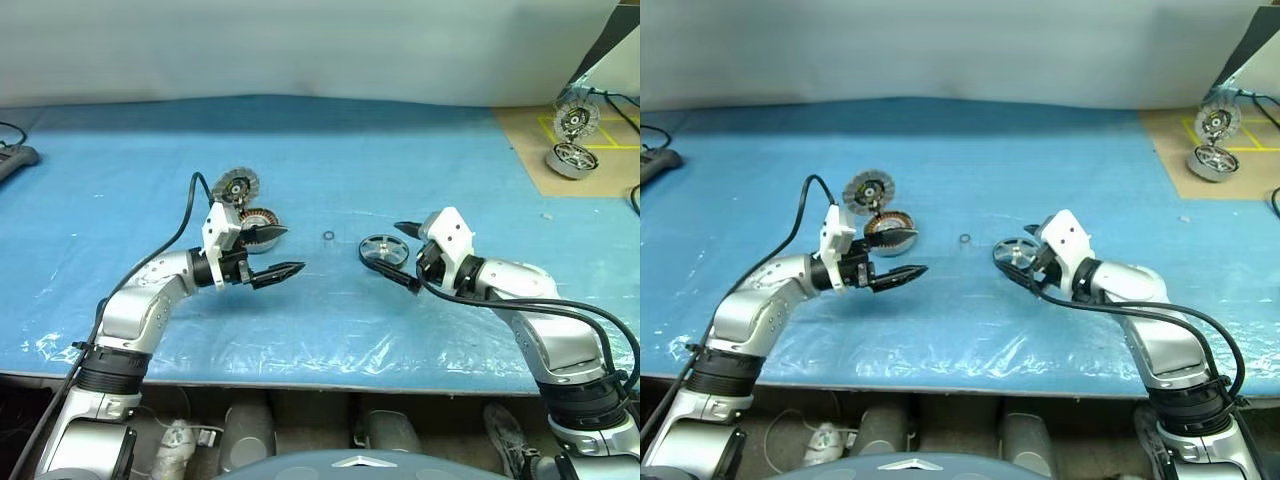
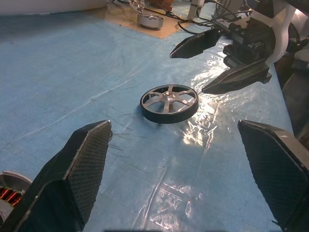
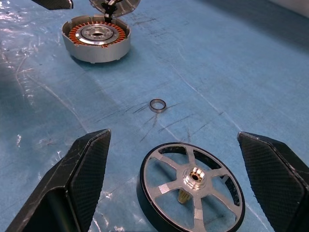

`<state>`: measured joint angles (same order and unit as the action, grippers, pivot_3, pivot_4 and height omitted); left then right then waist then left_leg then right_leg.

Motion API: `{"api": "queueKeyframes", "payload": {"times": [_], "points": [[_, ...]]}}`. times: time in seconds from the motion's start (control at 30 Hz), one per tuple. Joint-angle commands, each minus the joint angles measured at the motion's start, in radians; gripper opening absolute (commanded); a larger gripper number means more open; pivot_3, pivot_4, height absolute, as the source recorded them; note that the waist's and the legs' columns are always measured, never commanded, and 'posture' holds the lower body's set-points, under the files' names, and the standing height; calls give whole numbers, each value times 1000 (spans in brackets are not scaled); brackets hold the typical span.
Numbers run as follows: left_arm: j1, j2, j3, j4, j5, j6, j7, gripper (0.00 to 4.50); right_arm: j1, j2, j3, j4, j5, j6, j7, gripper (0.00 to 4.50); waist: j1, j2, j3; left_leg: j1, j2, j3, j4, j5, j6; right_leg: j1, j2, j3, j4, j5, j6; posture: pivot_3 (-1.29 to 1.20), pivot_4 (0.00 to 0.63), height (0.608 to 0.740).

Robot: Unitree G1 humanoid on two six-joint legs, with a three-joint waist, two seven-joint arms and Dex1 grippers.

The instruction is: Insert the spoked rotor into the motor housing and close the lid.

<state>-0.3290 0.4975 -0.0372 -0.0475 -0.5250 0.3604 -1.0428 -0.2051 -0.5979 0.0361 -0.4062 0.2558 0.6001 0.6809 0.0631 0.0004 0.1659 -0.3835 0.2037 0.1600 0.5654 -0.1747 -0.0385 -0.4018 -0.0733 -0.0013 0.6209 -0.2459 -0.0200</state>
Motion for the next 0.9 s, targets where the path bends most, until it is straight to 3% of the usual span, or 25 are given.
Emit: {"api": "queueKeyframes", "payload": {"times": [0.03, 0.27, 0.9], "points": [[-35, 14, 19, -24, -11, 18, -2, 4500, 0, -2, -4, -23, 0, -19, -5, 4467, 5, 0, 0, 0, 0, 0, 0, 0, 0, 0, 0, 0, 0, 0, 0, 0, 150, 740], [-65, 29, 38, 58, 1, -23, -46, 4500, 1, -21, -8, -30, 16, -7, 22, 4467, 7, 0, 0, 0, 0, 0, 1, 0, 0, 0, 0, 1, 0, 0, 0, 0, 150, 740], [-43, 13, 28, 60, 7, -60, -48, 4500, -17, -34, -11, -6, -3, -22, 14, 4467, 7, 0, 0, 0, 0, 0, 1, 0, 0, 0, 0, 0, 0, 0, 0, 0, 150, 740]]}}
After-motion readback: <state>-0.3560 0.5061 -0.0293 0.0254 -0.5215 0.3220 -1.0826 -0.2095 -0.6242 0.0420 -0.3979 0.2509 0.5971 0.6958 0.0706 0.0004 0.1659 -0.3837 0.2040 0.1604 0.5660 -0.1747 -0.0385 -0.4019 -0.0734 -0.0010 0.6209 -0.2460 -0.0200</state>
